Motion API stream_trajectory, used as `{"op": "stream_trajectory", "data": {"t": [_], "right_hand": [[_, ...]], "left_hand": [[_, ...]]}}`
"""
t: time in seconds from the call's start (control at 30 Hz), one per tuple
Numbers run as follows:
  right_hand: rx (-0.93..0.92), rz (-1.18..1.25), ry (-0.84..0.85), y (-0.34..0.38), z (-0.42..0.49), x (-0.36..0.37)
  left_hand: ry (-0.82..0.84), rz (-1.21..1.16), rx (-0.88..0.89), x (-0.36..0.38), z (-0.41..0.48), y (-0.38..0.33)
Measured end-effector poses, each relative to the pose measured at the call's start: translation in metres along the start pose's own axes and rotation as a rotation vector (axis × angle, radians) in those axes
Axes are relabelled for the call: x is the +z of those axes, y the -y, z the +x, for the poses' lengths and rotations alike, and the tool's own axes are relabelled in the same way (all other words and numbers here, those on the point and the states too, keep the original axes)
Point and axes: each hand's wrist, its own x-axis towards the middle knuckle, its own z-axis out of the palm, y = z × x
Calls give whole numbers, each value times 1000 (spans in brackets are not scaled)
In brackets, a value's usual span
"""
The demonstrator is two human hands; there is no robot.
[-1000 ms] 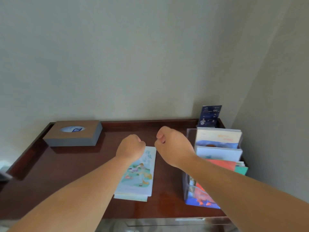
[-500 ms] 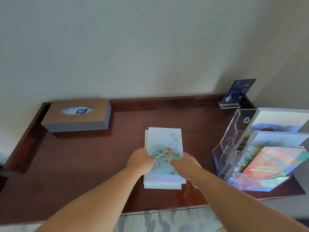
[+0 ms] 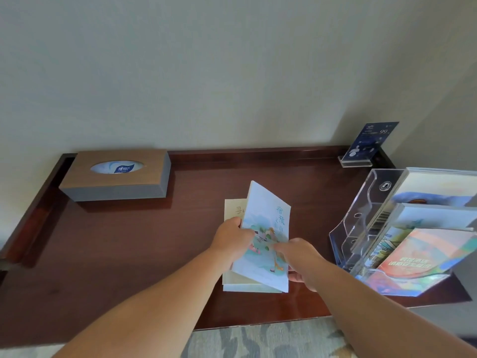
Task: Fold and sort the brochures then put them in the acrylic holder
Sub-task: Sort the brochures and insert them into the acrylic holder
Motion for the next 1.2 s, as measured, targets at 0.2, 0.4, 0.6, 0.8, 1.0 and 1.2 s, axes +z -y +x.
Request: {"op": "stream_trajectory", "data": {"t": [0.2,0.4,0.6,0.8,1.0,1.2], "right_hand": [[-143,-42,-35,16,-2,1],[-163,-11,-107,29,-1,-1],[-224,71,-93,32,0,-6],[-245,-207,-55,26,0,0],[-164,-342,-16,22,5,14],[-100,-154,-8,17,9,12]], "left_hand": [[37,-263,-70,-16,-1,3],[133,-479,-121,-20,-4,-2],[72,-379,-86,-20,-1,-2],[-185,199,-115,-13,5,12],[-157,267,-188,-7,10,27],[-182,53,-251,-7,11,21]]}}
